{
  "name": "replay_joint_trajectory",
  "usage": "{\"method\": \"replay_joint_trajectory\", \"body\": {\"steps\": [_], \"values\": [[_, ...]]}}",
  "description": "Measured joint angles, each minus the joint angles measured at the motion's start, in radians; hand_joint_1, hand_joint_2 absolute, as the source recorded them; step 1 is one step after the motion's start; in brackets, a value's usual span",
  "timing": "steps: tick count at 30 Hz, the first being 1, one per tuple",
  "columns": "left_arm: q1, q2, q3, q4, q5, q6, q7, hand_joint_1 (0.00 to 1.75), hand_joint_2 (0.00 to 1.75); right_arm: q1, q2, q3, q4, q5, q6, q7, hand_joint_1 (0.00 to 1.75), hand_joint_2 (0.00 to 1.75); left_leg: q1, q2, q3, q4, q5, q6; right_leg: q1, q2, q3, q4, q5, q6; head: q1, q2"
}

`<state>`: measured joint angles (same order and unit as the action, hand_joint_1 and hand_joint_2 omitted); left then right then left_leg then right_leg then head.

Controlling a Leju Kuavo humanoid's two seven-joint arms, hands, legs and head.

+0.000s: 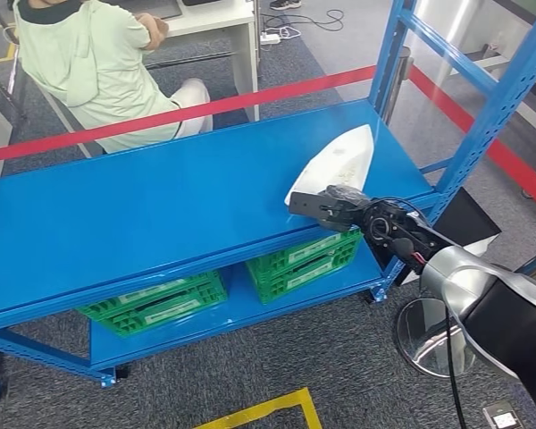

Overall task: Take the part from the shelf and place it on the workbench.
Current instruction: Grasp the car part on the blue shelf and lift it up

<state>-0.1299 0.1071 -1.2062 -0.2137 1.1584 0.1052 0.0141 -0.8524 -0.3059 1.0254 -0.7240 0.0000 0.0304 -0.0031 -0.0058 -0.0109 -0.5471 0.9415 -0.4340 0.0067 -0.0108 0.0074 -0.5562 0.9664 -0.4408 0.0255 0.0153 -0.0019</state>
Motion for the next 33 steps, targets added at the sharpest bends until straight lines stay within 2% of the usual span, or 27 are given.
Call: {"method": "replay_joint_trajectory", "body": {"steps": [9,16,29,33], "values": [[-0.001,-0.001,0.0,0.0,-0.002,-0.001,0.0,0.0,0.0,-0.001,0.0,0.0,-0.003,0.0,0.0,0.0,1.46,1.75,0.0,0.0,0.0,0.0,0.0,0.0,0.0,0.0,0.0,0.0,0.0,0.0,0.0,0.0],[-0.002,-0.001,0.0,0.0,-0.003,-0.002,0.0,0.0,0.0,0.0,-0.005,0.0,-0.011,0.001,0.0,0.005,1.55,1.75,0.0,0.0,0.0,0.0,0.0,0.0,0.0,0.0,0.0,0.0,0.0,0.0,0.0,0.0],[-0.003,-0.001,0.0,0.0,-0.003,-0.003,0.0,0.0,0.0,0.001,-0.009,0.0,-0.02,0.001,0.0,0.006,1.55,1.75,0.0,0.0,0.0,0.0,0.0,0.0,0.0,0.0,0.0,0.0,0.0,0.0,0.0,0.0],[-0.003,-0.001,0.0,0.0,-0.003,-0.003,0.0,0.0,0.0,0.002,-0.011,0.0,-0.021,0.001,0.0,0.006,1.71,1.75,0.0,0.0,0.0,0.0,0.0,0.0,0.0,0.0,0.0,0.0,0.0,0.0,0.0,0.0]]}}
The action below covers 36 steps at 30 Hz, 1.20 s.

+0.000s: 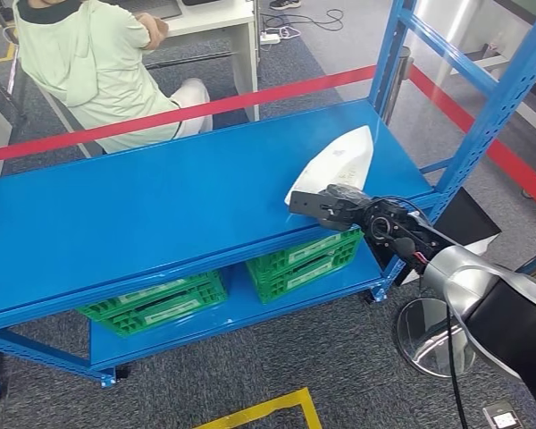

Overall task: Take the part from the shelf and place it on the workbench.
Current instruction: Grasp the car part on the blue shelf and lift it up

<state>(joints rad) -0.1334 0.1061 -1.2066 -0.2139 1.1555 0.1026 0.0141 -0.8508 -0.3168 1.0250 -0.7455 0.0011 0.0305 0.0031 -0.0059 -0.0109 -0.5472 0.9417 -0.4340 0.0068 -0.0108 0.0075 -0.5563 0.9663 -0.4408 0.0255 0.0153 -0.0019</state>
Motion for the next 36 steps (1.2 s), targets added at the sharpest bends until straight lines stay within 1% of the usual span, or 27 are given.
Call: {"method": "replay_joint_trajectory", "body": {"steps": [2,6,10,15,20,24,32,36], "values": [[0.0,0.0,0.0,0.0,0.0,0.0,0.0,0.0,0.0,0.0,0.0,0.0,-0.002,0.0,0.0,0.0,1.75,1.75,0.0,0.0,0.0,0.0,0.0,0.0,0.0,0.0,0.0,0.0,0.0,0.0,0.0,0.0],[0.0,0.0,0.0,0.0,-0.001,0.002,0.0,0.0,0.0,0.002,-0.002,-0.001,-0.007,0.0,-0.003,0.004,1.75,1.75,0.0,0.0,0.0,0.0,0.0,0.0,0.0,0.0,0.0,0.0,0.0,0.0,0.0,0.0],[0.001,0.0,0.0,0.0,0.005,0.006,-0.003,0.0,1.75,0.008,-0.007,-0.012,-0.024,0.0,-0.04,0.007,1.75,1.75,0.0,0.0,0.0,0.0,0.0,0.0,0.0,0.0,0.0,0.0,0.0,0.0,0.0,0.0],[0.002,0.001,0.0,0.0,0.012,0.013,-0.008,0.0,1.75,0.01,-0.018,-0.045,-0.052,-0.001,-0.133,0.004,1.75,1.75,0.0,0.0,0.0,0.0,0.0,0.0,0.0,0.0,0.0,0.0,0.0,0.0,0.0,0.0],[0.003,0.002,0.0,0.0,0.015,0.014,-0.008,0.0,1.75,0.009,-0.033,-0.105,-0.103,-0.023,-0.219,-0.01,1.75,1.75,0.0,0.0,0.0,0.0,0.0,0.0,-0.001,0.0,0.0,0.0,0.0,0.0,0.0,0.0],[0.003,0.002,0.0,0.0,0.017,0.015,-0.008,0.0,0.0,0.007,-0.044,-0.154,-0.146,-0.037,-0.248,-0.012,1.75,1.75,0.0,0.0,0.0,0.0,0.0,0.0,0.0,0.0,0.0,0.0,0.0,0.0,0.0,0.0],[0.003,0.001,0.0,0.0,0.018,0.015,-0.008,0.0,0.0,0.011,-0.059,-0.214,-0.202,-0.039,-0.277,-0.012,1.75,1.75,0.0,0.0,0.0,0.0,0.0,0.0,-0.001,0.0,0.0,0.0,0.0,0.0,0.0,0.0],[0.003,0.0,0.0,0.0,0.018,0.018,-0.008,0.0,1.75,0.013,-0.063,-0.229,-0.216,-0.039,-0.28,-0.012,1.75,1.75,0.0,0.0,0.0,0.0,0.0,0.0,-0.001,0.0,0.0,0.0,0.0,0.0,0.0,0.0]]}}
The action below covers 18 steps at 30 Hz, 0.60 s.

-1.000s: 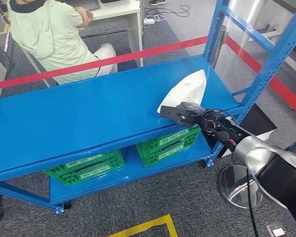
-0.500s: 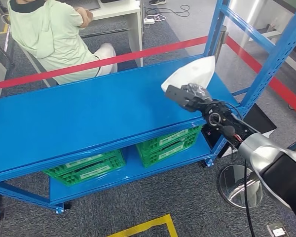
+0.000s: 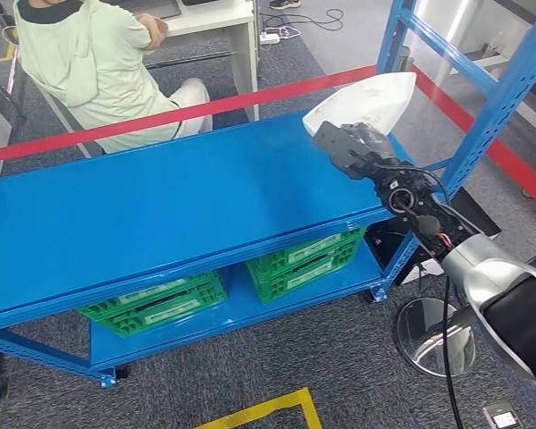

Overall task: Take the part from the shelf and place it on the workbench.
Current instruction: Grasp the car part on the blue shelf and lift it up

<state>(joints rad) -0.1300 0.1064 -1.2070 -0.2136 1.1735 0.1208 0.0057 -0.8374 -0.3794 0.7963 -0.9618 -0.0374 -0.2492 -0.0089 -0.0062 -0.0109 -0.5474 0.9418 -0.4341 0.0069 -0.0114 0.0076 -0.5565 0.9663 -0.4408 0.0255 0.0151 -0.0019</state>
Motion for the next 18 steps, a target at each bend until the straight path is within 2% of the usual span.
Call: {"method": "replay_joint_trajectory", "body": {"steps": [13,18], "values": [[0.0,0.0,-0.003,0.0,0.002,0.029,-0.013,0.0,1.75,0.011,-0.014,-0.029,-0.03,-0.006,-0.01,-0.001,1.75,1.75,0.0,0.0,0.0,0.0,0.0,0.0,0.0,0.0,0.0,0.0,0.0,0.0,0.0,0.0],[0.0,0.0,-0.003,0.0,0.003,0.033,-0.013,0.0,1.75,0.025,-0.014,-0.042,-0.044,-0.031,-0.048,-0.038,1.75,1.75,0.0,0.0,0.0,0.0,0.0,0.0,0.0,0.0,0.0,0.0,0.0,0.0,0.0,0.0]]}}
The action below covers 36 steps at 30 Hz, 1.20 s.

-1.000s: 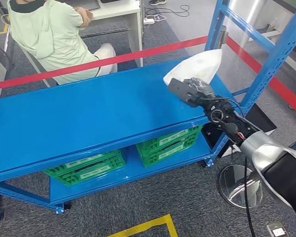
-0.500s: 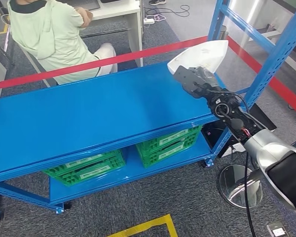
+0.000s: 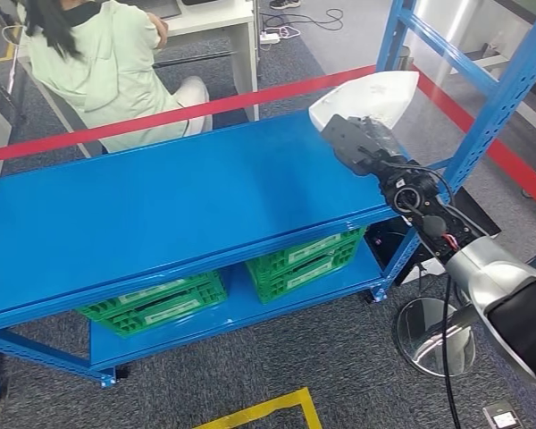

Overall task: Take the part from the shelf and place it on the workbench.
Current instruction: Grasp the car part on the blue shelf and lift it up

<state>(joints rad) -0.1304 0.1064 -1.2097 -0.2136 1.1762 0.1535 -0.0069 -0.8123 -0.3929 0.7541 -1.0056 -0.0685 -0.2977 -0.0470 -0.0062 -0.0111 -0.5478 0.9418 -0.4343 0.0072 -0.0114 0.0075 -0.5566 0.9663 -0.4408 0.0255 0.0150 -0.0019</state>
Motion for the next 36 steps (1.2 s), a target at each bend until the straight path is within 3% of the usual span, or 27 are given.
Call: {"method": "replay_joint_trajectory", "body": {"steps": [15,27,36], "values": [[0.0,0.0,0.0,0.0,0.002,0.013,0.001,0.0,1.75,0.042,0.003,-0.035,-0.153,-0.079,-0.058,-0.085,1.75,1.75,0.0,0.0,-0.001,0.0,0.0,0.0,0.0,0.0,0.0,0.0,0.0,0.0,0.0,0.0],[0.001,0.0,0.0,0.0,0.014,0.024,0.003,0.0,1.75,0.075,0.023,-0.048,-0.281,-0.227,-0.061,-0.178,1.75,1.75,0.0,0.0,-0.001,0.0,0.0,0.0,0.0,-0.001,0.0,0.0,0.0,0.0,0.0,0.0],[0.001,0.0,0.0,0.0,0.016,0.032,0.002,0.0,1.75,0.125,0.05,-0.066,-0.36,-0.371,0.024,-0.294,1.75,1.75,0.0,0.0,-0.001,0.0,0.0,0.0,0.0,-0.001,0.0,0.0,0.0,0.0,0.0,0.0]]}}
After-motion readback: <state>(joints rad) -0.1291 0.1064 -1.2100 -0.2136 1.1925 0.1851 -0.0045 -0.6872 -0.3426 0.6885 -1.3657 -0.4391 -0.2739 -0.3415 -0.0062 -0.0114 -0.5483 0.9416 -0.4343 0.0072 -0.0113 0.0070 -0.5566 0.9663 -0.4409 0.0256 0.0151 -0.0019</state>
